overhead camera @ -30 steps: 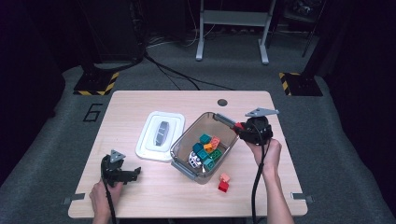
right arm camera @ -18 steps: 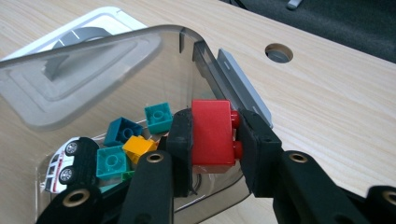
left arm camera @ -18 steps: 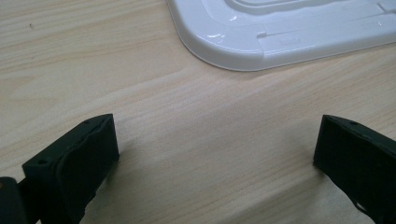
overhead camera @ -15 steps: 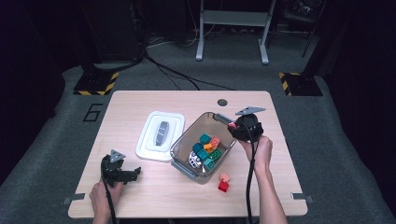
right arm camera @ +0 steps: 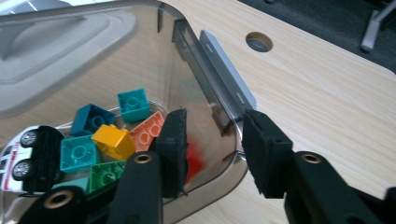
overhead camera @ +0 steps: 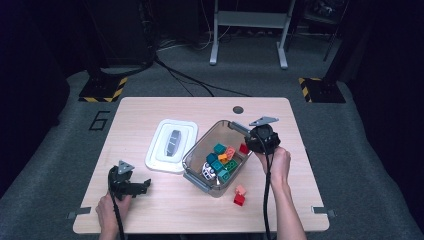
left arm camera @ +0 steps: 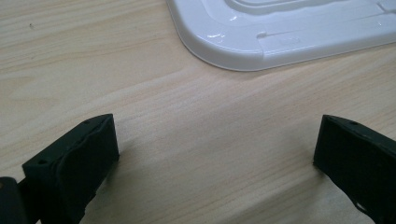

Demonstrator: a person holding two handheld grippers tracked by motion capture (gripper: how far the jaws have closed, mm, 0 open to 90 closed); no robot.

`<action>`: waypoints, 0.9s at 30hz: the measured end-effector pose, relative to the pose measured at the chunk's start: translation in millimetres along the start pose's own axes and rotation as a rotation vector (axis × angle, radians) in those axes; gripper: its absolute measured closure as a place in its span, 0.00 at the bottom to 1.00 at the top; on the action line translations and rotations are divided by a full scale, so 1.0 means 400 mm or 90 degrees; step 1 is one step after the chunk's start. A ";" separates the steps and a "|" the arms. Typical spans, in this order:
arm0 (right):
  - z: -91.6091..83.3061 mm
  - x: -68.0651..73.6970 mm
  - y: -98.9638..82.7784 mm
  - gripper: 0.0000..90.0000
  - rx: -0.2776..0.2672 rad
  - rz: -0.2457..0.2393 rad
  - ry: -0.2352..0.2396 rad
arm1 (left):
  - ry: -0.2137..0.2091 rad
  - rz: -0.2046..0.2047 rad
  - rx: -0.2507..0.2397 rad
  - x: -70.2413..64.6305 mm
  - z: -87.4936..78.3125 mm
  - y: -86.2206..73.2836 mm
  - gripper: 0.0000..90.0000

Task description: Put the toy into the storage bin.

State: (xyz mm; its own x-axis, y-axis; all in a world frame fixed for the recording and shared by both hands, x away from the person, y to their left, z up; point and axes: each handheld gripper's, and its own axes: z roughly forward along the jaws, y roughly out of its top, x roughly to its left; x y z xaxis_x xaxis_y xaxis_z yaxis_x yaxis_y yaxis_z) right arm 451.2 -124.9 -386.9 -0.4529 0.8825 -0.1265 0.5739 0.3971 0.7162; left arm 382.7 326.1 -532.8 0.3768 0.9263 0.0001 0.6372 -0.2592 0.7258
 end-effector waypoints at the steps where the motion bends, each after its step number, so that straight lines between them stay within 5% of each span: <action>1: -0.001 0.000 -0.001 0.64 0.003 0.003 0.000 | 0.000 0.000 0.000 0.000 0.000 0.000 0.00; 7: -0.019 -0.011 -0.012 0.50 -0.012 0.022 0.012 | 0.000 0.000 0.000 0.000 0.000 0.000 0.00; 16: -0.077 -0.030 -0.075 0.24 -0.048 0.064 0.071 | 0.000 0.000 0.000 0.000 0.000 0.000 0.00; 27: -0.097 -0.006 -0.192 0.03 -0.005 0.074 0.112 | 0.001 0.000 0.000 0.000 0.000 0.000 0.00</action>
State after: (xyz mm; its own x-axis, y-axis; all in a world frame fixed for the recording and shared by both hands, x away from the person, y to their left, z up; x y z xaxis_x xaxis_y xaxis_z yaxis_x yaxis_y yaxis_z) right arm 381.8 -167.2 -414.9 -0.4965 0.8644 0.0793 0.6240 0.2919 0.7249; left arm 382.7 326.2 -532.8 0.3766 0.9264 0.0013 0.6365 -0.2597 0.7262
